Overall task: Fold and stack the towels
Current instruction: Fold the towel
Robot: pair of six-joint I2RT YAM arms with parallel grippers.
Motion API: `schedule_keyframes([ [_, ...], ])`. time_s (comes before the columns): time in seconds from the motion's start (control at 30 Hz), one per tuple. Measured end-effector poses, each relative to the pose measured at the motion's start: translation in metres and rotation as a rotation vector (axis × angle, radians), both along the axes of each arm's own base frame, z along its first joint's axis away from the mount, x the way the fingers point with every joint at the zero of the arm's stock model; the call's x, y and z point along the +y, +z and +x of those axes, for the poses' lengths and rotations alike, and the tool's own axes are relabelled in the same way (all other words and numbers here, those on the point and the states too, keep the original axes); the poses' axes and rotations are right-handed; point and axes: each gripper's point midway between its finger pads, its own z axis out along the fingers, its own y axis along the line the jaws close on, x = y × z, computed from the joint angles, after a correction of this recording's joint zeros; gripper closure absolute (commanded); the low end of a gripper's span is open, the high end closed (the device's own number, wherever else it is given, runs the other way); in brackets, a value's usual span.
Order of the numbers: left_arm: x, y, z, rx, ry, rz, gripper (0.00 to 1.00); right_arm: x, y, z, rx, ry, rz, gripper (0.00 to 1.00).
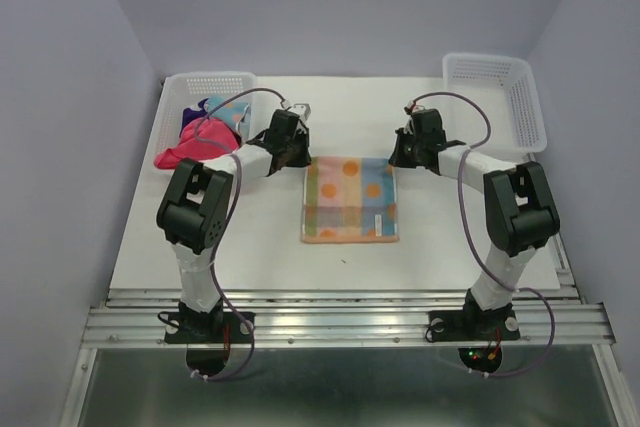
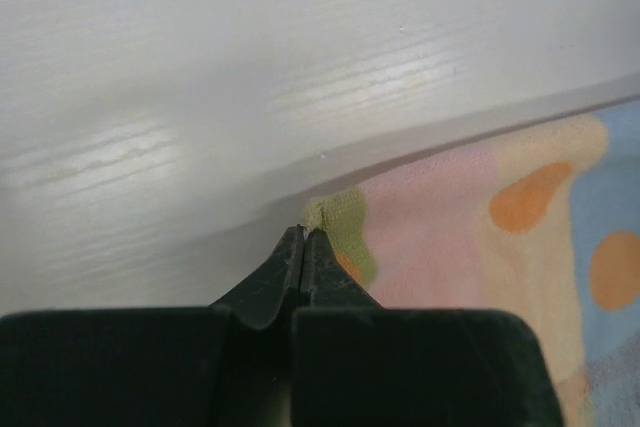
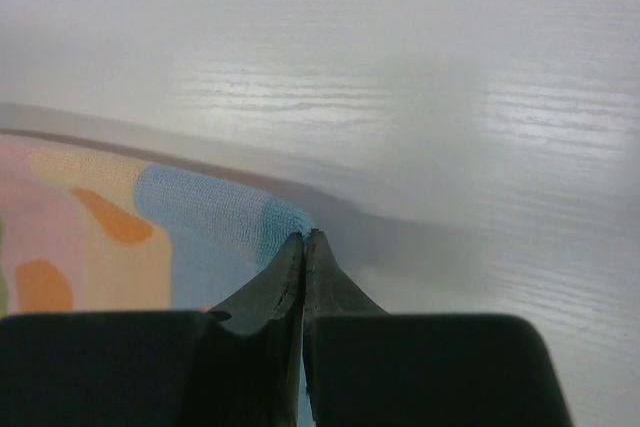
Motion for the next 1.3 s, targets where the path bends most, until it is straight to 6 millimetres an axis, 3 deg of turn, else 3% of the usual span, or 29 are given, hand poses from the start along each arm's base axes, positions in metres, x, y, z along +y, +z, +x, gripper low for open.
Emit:
schedule_keyframes([
  [0.27,-0.003,0.041,-0.033,-0.082,-0.019,-0.074,1.00,0.005,0.036,-0.038,-0.061,0.060,0.077,0.99],
  [0.6,0.004,0.052,-0.091,-0.097,0.000,-0.136,1.00,0.006,0.067,-0.095,-0.113,0.096,0.182,0.99],
  [0.83,0.014,0.049,-0.129,-0.093,0.038,-0.179,1.00,0.009,0.055,-0.131,-0.065,0.117,0.249,0.99],
  [1.13,0.010,0.020,-0.163,-0.027,0.038,-0.179,1.00,0.007,0.050,-0.153,-0.053,0.111,0.272,0.99],
  [1.3,0.013,0.021,-0.178,-0.027,0.042,-0.206,1.00,0.007,0.042,-0.168,-0.026,0.116,0.287,0.99],
])
